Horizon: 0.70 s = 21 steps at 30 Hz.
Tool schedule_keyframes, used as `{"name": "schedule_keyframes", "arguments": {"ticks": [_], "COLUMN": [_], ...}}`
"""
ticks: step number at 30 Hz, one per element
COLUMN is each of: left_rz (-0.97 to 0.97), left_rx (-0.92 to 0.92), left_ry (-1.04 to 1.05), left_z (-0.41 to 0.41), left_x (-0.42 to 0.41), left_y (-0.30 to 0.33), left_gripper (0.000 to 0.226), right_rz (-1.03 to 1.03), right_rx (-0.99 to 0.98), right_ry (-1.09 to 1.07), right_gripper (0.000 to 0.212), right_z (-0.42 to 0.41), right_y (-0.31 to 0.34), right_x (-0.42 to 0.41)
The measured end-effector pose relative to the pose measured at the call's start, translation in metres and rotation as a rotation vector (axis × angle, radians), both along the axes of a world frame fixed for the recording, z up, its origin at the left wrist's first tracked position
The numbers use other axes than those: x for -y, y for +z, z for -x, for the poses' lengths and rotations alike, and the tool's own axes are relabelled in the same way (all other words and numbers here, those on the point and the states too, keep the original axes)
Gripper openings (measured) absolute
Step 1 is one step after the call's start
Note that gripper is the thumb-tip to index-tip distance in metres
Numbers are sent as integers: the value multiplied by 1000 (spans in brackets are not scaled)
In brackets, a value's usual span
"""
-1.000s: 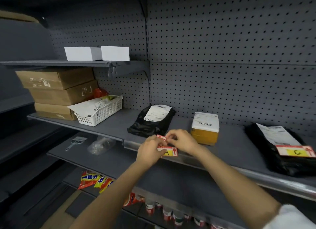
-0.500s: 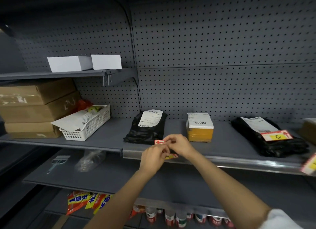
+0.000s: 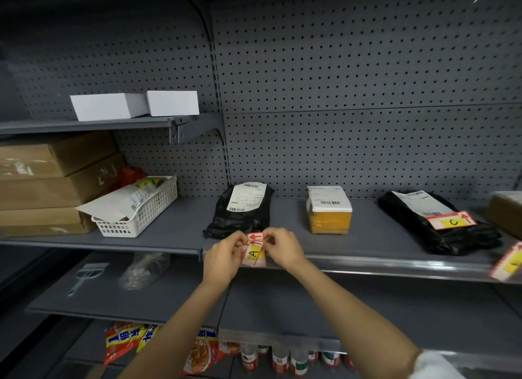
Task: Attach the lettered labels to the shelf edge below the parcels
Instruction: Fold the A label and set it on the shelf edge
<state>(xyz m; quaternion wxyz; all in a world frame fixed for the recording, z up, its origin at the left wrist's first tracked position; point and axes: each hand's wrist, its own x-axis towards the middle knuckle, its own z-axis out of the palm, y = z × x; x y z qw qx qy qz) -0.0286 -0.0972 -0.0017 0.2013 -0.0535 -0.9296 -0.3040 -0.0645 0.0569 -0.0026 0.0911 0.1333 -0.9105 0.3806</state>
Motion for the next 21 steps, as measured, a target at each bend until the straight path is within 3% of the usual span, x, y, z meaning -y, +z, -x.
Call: {"name": "schedule_keyframes", "arguments": {"ticks": [10, 21], "left_rz": [78, 47], "left_rx": [-6, -198], "left_ry": [31, -183], "left_z": [13, 10], "left_x": [13, -49], "left_y": [0, 23], "left_gripper": [12, 32], "right_rz": [-121, -122], "right_rx": [-110, -54], "right_ry": [-159, -219], "right_gripper": [23, 20], "right_z": [-17, -37], "right_y": [4, -4], "right_x": [-87, -136]}}
